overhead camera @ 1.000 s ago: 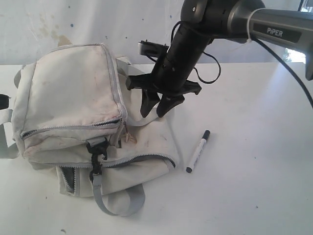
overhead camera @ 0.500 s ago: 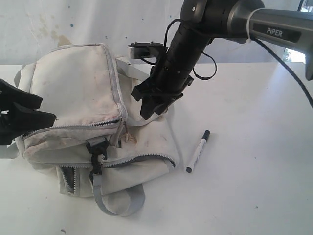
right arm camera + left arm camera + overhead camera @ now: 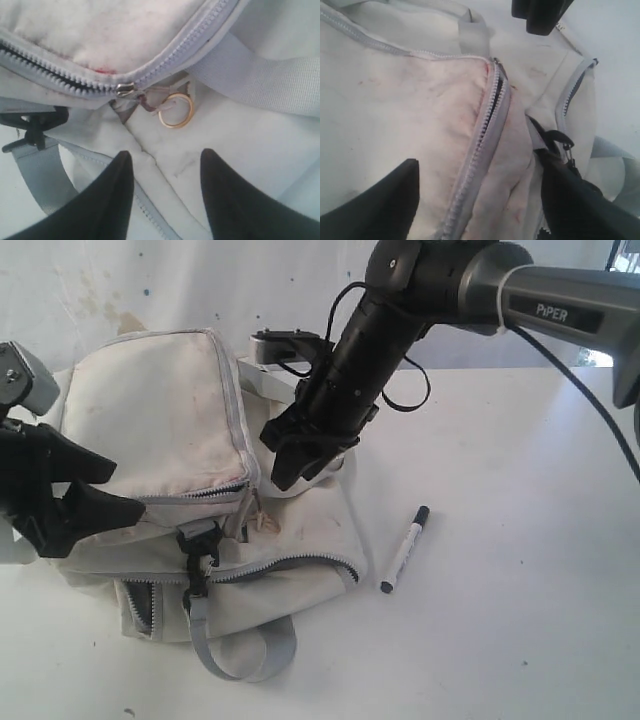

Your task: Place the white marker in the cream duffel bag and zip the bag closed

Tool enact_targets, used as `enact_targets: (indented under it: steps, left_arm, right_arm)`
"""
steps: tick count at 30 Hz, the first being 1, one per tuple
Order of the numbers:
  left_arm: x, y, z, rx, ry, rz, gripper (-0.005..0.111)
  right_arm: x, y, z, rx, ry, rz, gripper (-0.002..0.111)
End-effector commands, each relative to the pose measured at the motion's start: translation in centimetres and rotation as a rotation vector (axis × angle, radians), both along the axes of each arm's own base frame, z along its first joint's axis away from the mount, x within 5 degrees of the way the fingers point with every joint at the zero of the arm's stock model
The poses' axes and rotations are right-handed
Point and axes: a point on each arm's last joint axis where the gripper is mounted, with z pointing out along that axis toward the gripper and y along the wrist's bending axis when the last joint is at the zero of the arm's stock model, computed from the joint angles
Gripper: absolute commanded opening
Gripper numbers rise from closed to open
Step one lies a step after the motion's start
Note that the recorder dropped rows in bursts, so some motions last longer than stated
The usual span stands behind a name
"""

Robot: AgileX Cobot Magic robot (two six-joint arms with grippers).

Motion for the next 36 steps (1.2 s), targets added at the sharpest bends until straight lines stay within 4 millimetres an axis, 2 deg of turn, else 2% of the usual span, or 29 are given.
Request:
enact_targets:
  steps: [1, 3, 7, 9, 15, 23, 25, 28, 34, 36]
  left_arm:
    - [0.5, -0.2, -1.0, 0.014, 0.014, -0.024, 0.075]
    - [0.7, -0.4, -1.5, 0.024, 0.025, -0.024, 0.075]
    - [1.0, -0.9, -2.3, 0.055, 0.021, -0.048, 0.075]
    - [1.1, -1.1, -2.6, 0.076, 0.011, -0.051, 0.075]
    - [1.6, -1.0, -3.4, 0.104, 0.013, -0.028, 0.075]
    - [2.1, -1.0, -3.7, 0.072, 0.034, 0.029, 0.073]
    - [2.1, -1.1, -3.7, 0.053, 0.047, 0.043, 0.066]
    - [2.1, -1.1, -3.8, 0.051, 0.051, 0.044, 0.048]
    - [1.9, -1.0, -4.0, 0.065, 0.094, 0.055, 0.001]
    - [1.8, -0.9, -4.0, 0.073, 0.102, 0.054, 0.000]
  right_arm:
    - [-0.2, 0.6, -0.9, -0.001, 0.014, 0.037, 0.041]
    - [-0.3, 0.9, -1.3, 0.000, 0.002, 0.081, 0.044]
    - [-0.7, 1.6, -1.6, 0.000, -0.009, 0.128, 0.065]
    - [-0.8, 1.7, -1.7, -0.001, -0.023, 0.162, 0.070]
    - [-1.1, 2.3, -2.3, 0.000, -0.031, 0.207, 0.070]
    - [-0.1, 3.2, -4.1, 0.014, -0.091, 0.164, 0.070]
    - [0.2, 3.4, -4.5, 0.021, -0.113, 0.148, 0.070]
    - [0.5, 3.5, -4.7, 0.025, -0.142, 0.132, 0.069]
    - [0.8, 3.5, -4.6, 0.025, -0.175, 0.127, 0.049]
    - [0.8, 3.5, -4.6, 0.025, -0.177, 0.126, 0.044]
